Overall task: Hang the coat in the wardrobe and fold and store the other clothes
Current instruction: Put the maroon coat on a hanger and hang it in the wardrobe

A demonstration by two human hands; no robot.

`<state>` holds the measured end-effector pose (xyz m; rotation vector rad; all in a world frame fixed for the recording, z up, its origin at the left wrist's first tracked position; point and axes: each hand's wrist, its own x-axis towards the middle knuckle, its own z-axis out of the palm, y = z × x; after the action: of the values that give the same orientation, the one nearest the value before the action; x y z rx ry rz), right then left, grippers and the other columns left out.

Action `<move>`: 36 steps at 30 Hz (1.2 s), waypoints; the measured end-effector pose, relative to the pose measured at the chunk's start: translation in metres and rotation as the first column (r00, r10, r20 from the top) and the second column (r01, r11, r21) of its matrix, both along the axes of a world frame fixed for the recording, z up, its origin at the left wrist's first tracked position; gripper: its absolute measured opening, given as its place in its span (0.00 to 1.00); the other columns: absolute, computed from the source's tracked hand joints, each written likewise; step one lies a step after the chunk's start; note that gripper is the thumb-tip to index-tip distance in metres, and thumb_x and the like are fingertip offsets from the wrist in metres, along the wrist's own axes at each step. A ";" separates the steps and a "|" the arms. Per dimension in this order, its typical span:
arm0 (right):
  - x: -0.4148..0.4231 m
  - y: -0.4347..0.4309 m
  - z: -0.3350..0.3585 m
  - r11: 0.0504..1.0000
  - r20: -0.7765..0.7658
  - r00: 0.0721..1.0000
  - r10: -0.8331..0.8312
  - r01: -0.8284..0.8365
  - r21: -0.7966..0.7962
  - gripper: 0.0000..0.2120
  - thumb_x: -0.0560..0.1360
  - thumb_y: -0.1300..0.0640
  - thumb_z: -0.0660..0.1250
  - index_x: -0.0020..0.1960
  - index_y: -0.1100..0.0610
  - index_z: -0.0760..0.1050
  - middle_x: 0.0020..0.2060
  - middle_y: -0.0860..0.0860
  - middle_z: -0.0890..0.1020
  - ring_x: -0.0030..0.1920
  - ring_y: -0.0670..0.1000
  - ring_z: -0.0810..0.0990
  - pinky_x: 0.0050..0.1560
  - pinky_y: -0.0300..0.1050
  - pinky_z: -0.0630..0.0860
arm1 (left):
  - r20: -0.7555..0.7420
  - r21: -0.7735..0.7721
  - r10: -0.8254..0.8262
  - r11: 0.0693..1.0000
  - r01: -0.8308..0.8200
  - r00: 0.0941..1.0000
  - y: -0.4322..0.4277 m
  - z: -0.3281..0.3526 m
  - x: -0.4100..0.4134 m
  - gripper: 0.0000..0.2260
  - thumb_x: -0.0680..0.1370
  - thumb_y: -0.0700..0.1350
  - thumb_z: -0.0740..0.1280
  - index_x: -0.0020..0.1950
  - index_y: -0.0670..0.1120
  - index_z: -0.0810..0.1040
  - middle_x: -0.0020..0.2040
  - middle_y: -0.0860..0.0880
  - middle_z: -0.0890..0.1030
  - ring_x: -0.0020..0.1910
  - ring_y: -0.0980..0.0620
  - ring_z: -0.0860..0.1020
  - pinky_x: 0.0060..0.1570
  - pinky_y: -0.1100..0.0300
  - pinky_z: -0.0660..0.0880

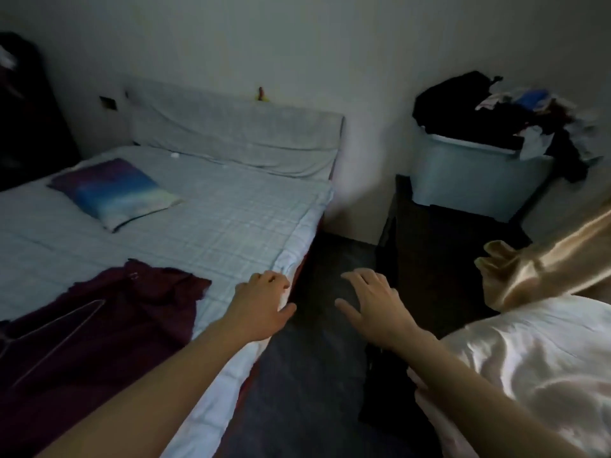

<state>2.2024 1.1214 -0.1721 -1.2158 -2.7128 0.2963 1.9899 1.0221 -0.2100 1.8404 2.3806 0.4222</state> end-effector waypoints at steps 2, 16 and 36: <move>-0.028 0.026 -0.006 0.996 -0.005 0.996 0.089 -0.089 0.000 0.29 0.79 0.40 0.61 0.76 0.48 0.61 0.74 0.50 0.63 0.74 0.54 0.61 0.70 0.58 0.65 | -0.011 -0.022 0.069 0.997 -0.070 0.998 0.008 -0.004 -0.019 0.20 0.78 0.60 0.63 0.66 0.52 0.71 0.65 0.52 0.72 0.62 0.48 0.71 0.59 0.50 0.71; -0.209 0.111 -0.009 0.769 -0.098 0.768 0.633 -0.639 -0.038 0.28 0.80 0.39 0.59 0.76 0.49 0.61 0.74 0.52 0.64 0.73 0.54 0.62 0.69 0.55 0.66 | -0.088 -0.099 0.597 0.791 -0.604 0.797 -0.014 0.013 -0.095 0.20 0.77 0.60 0.63 0.66 0.52 0.71 0.66 0.52 0.71 0.64 0.48 0.69 0.62 0.49 0.68; -0.487 -0.041 -0.018 0.468 -0.080 0.472 0.878 -0.881 -0.061 0.25 0.78 0.42 0.63 0.72 0.49 0.65 0.68 0.50 0.69 0.67 0.54 0.68 0.65 0.55 0.69 | 0.085 -0.057 0.908 0.416 -0.908 0.411 -0.190 -0.037 -0.275 0.22 0.78 0.60 0.63 0.68 0.52 0.71 0.69 0.54 0.70 0.65 0.50 0.69 0.62 0.49 0.68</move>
<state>1.7149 1.0809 -0.1900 0.3599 -3.0464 0.5424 1.7152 0.8320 -0.2471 0.2440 3.0662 0.5453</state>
